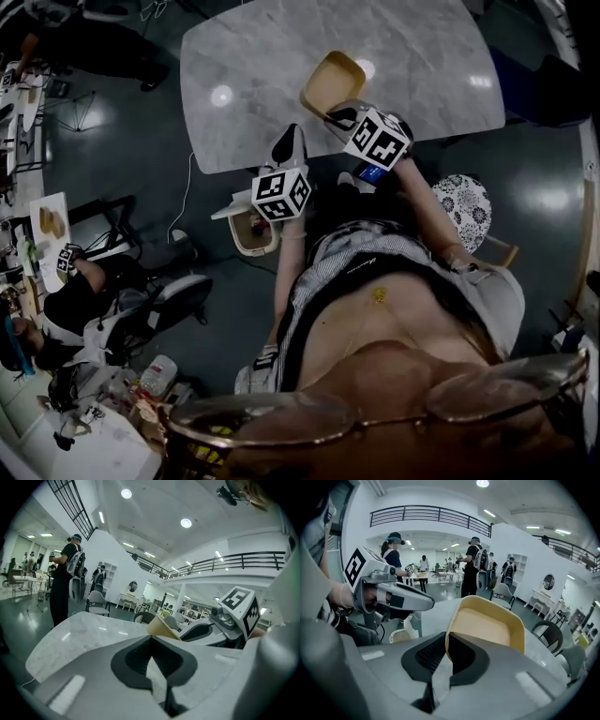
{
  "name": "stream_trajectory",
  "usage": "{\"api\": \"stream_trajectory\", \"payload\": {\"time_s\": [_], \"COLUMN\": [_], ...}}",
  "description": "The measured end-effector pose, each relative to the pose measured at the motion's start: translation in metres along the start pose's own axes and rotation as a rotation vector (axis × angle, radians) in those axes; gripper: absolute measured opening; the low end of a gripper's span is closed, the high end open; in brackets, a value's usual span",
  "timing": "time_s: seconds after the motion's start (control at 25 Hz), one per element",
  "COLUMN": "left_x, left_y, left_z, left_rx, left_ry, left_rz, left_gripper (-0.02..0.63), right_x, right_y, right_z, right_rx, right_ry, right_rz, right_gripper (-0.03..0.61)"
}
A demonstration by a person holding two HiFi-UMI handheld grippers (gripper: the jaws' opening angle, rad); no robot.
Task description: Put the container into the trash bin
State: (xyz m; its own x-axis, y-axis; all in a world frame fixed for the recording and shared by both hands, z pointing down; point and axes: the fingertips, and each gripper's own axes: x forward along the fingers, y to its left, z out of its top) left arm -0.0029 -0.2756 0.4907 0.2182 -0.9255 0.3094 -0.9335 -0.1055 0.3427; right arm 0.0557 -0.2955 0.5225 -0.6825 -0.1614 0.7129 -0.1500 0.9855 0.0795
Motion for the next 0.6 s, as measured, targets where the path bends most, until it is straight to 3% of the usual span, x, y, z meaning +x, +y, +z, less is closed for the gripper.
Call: {"api": "stream_trajectory", "payload": {"time_s": [0.28, 0.6], "left_x": [-0.036, -0.097], "left_y": [0.001, 0.021], "left_z": [0.017, 0.012], "left_rx": [0.000, -0.003], "left_ry": [-0.096, -0.121], "left_rz": [0.025, 0.117], "left_gripper": [0.002, 0.002], "right_x": [-0.008, -0.006], "right_y": [0.017, 0.063], "right_z": [0.009, 0.032], "right_rx": [-0.029, -0.079], "right_ry": [-0.016, -0.017], "right_rz": [0.033, 0.092], "right_gripper": [0.043, 0.043]}}
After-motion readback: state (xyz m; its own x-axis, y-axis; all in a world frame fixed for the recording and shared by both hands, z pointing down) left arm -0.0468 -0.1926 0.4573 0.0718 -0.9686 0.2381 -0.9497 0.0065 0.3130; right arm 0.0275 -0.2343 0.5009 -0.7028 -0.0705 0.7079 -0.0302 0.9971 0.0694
